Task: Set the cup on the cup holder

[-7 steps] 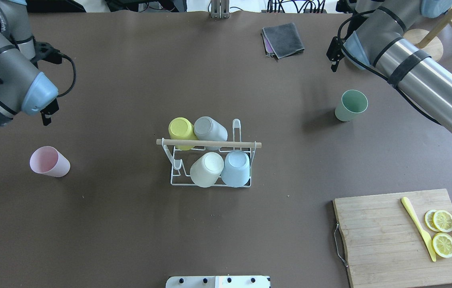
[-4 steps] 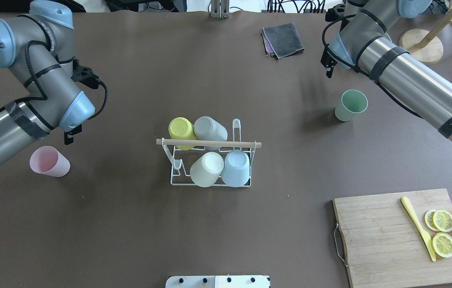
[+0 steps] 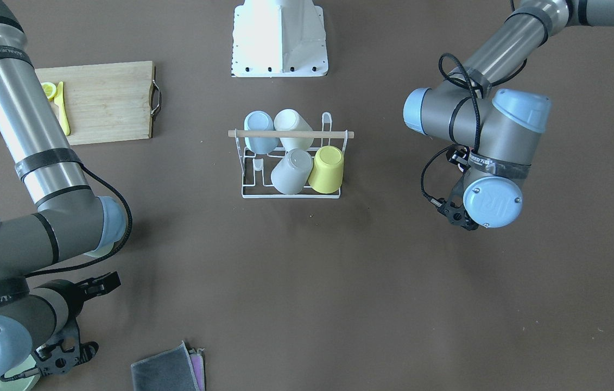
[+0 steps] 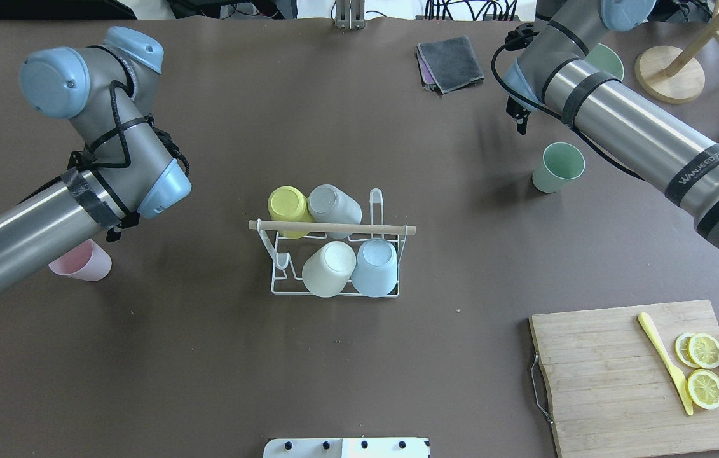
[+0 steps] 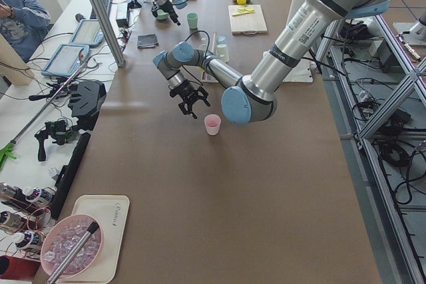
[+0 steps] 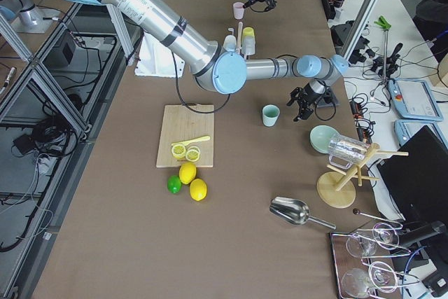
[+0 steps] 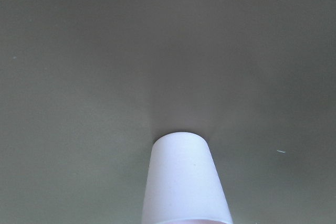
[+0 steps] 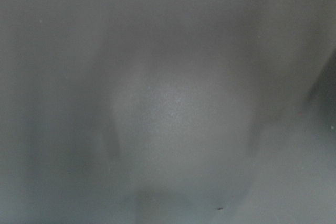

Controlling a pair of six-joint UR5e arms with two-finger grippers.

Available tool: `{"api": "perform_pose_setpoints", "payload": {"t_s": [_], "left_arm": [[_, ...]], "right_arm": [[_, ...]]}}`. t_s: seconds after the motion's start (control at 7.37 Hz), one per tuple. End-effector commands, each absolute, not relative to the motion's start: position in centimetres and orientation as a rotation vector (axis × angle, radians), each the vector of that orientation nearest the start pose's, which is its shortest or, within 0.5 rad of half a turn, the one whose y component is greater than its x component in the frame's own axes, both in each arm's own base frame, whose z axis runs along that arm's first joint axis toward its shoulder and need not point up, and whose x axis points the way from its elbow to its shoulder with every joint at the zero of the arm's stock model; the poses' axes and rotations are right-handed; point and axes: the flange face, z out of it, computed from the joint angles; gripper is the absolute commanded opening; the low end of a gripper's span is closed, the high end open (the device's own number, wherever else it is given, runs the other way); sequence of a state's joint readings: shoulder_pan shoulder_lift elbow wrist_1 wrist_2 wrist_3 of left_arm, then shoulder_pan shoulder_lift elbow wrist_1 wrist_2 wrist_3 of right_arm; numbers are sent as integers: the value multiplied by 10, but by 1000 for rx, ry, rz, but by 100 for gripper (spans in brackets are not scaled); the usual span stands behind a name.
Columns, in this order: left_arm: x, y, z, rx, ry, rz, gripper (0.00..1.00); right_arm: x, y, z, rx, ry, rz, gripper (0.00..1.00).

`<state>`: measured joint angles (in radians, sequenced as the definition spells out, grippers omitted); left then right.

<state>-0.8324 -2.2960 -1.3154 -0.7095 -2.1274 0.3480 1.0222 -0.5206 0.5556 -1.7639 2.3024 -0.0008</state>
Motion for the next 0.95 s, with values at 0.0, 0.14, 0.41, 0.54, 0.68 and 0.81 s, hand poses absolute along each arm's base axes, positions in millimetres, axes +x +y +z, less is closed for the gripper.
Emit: {"api": "perform_pose_setpoints", "payload": {"t_s": [0.0, 0.14, 0.41, 0.54, 0.68, 0.81], "left_arm": [[428, -558, 429, -535, 422, 974, 98], [429, -558, 446, -574, 421, 973, 98], [435, -564, 460, -619, 406, 971, 98], [436, -565, 465, -635, 398, 966, 98], [438, -564, 469, -646, 377, 975, 98], [443, -559, 472, -663, 355, 1008, 98]], "right_arm": [[-390, -757, 463, -419, -660, -502, 100], [-389, -753, 459, -474, -666, -482, 100], [-401, -742, 456, -542, -675, -471, 100], [-410, -734, 458, -567, -665, -469, 100], [-410, -733, 456, -578, -663, -469, 100], [-423, -724, 456, -583, -654, -491, 100]]}}
